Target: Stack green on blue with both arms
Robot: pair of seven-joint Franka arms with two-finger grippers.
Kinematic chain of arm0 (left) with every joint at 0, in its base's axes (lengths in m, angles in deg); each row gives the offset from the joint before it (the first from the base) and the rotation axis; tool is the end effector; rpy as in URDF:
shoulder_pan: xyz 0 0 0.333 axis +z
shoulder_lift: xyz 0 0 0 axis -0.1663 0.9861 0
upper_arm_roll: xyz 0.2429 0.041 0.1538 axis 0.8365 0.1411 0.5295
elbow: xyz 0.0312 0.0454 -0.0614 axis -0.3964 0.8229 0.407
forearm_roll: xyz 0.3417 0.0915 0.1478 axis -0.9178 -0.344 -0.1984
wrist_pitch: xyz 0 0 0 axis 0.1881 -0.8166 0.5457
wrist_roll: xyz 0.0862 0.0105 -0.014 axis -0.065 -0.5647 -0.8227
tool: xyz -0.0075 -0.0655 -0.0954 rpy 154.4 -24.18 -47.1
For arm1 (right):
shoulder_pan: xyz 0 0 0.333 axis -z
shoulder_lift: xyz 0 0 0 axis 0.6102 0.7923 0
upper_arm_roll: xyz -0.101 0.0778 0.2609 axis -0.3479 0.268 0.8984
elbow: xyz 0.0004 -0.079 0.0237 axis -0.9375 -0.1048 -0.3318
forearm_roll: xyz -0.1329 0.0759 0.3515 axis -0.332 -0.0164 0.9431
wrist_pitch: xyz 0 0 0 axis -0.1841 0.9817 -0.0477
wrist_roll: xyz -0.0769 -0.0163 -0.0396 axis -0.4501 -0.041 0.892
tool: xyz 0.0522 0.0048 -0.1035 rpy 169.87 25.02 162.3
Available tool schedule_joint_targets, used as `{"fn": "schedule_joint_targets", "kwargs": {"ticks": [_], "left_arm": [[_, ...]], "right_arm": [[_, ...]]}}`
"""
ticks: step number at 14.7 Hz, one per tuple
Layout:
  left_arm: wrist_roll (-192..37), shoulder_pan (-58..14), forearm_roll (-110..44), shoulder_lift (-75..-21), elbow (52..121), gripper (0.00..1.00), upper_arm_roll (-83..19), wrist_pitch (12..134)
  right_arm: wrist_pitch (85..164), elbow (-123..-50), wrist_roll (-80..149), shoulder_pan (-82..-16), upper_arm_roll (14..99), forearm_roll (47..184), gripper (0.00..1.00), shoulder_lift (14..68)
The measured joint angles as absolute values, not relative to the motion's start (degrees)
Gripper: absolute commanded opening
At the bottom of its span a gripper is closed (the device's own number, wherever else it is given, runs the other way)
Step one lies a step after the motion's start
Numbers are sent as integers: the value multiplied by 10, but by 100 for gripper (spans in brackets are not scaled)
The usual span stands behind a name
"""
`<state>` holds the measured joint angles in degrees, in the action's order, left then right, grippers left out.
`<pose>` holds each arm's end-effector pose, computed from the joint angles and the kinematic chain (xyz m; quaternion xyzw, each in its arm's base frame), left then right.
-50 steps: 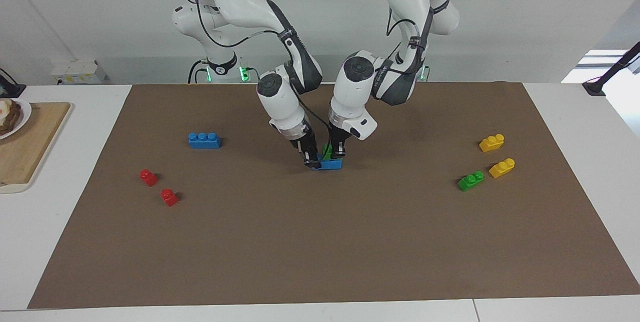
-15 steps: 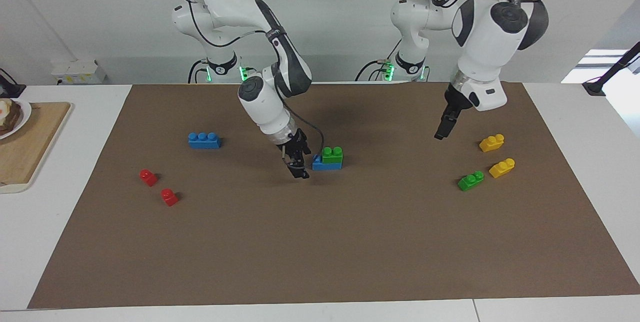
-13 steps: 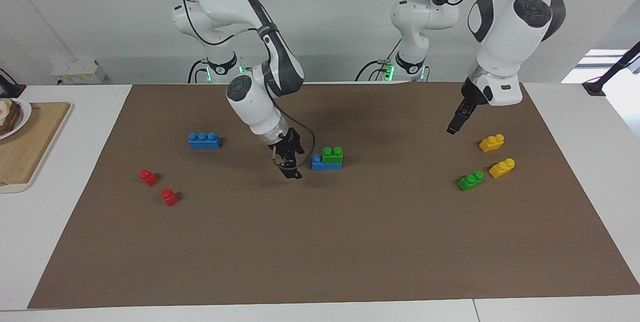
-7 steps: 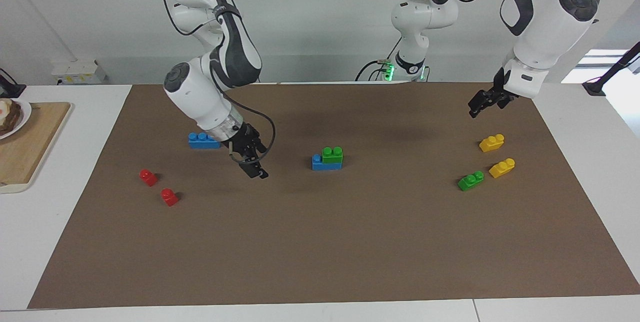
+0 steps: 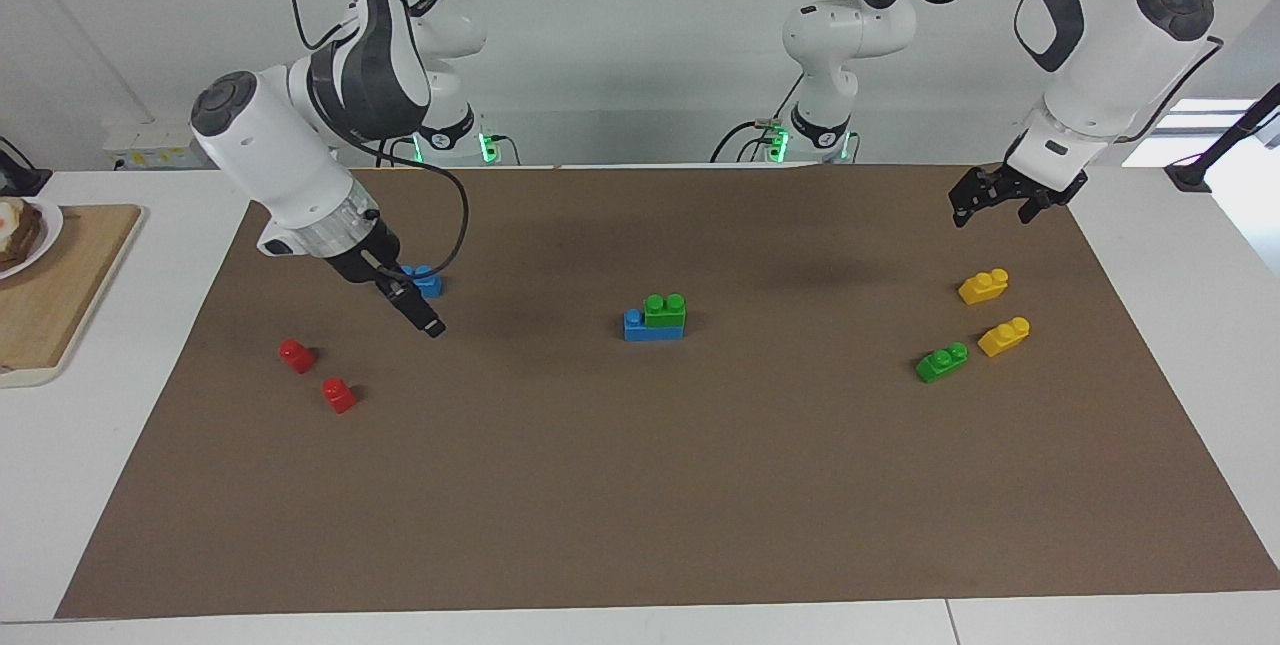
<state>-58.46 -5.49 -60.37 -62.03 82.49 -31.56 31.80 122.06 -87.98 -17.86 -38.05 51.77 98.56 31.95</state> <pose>0.5244 0.0141 0.5134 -0.9988 0.0264 0.0377 0.0173 0.5865 0.0474 0.4522 -0.9121 0.3932 0.0124 0.1156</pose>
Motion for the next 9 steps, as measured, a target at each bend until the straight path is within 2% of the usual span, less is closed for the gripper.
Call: {"fn": "schedule_joint_targets", "kwargs": {"ticks": [4, 9], "left_arm": [[-578, -61, -603, -618, 804, 100, -319, 315], [-578, -84, -596, -603, 774, 100, -323, 294]], "right_arm": [[1188, -877, -52, -363, 517, 918, 100, 279], [1132, -875, 115, -340, 517, 903, 100, 237]]}}
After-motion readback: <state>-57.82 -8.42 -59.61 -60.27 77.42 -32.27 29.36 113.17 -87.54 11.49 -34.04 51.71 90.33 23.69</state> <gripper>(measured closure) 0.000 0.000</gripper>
